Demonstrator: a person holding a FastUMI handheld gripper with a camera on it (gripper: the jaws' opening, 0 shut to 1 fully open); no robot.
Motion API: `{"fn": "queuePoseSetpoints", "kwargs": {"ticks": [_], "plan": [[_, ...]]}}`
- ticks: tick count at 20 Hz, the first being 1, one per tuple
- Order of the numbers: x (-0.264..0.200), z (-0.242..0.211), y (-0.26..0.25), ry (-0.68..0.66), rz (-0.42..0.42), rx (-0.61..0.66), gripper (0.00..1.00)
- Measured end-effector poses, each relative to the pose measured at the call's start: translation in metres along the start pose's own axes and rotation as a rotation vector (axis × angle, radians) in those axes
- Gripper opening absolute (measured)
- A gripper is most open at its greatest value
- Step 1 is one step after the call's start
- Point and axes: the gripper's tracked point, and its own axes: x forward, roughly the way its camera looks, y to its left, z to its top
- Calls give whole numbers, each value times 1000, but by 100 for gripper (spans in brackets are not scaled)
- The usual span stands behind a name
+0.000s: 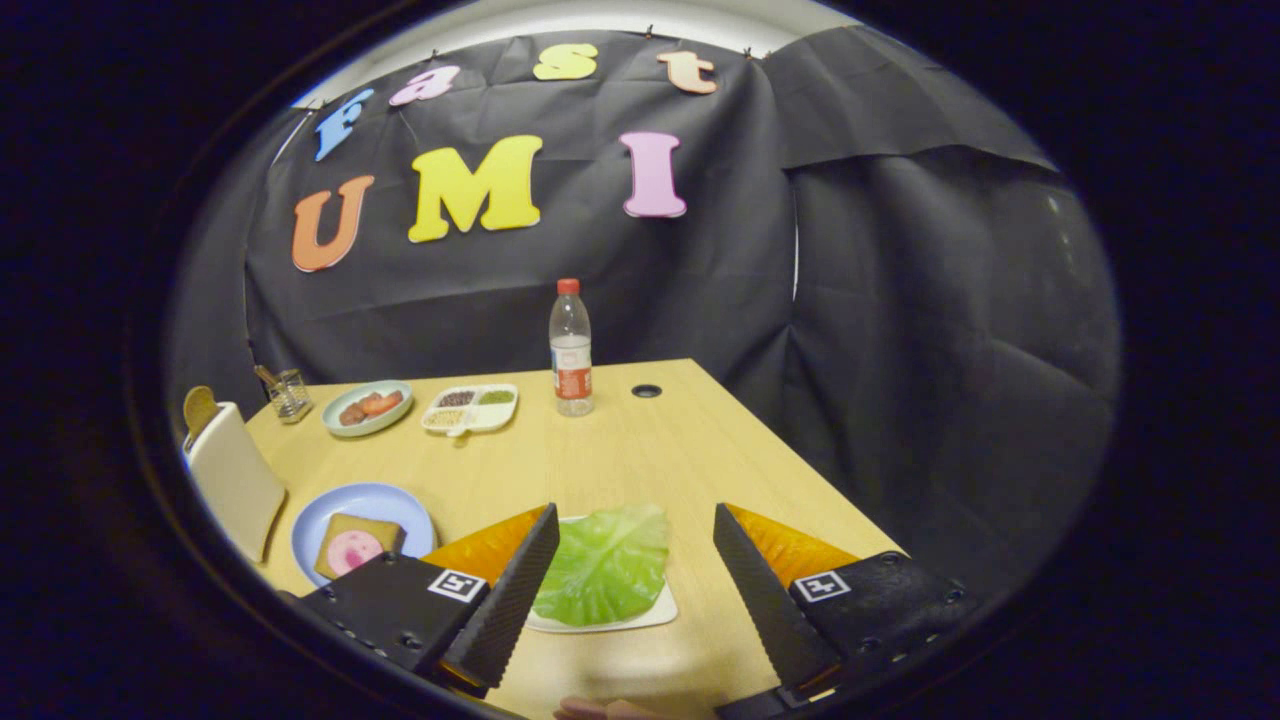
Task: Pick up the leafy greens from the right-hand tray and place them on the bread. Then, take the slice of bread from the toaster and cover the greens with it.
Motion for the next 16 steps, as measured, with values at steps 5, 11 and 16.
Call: {"fn": "queuePoseSetpoints", "kwargs": {"ticks": [5, 11, 16], "plan": [[50, -34, -2, 132, -6, -44, 96], [74, -67, -1, 245, -1, -120, 96], [78, -70, 13, 252, 31, -174, 78]]}}
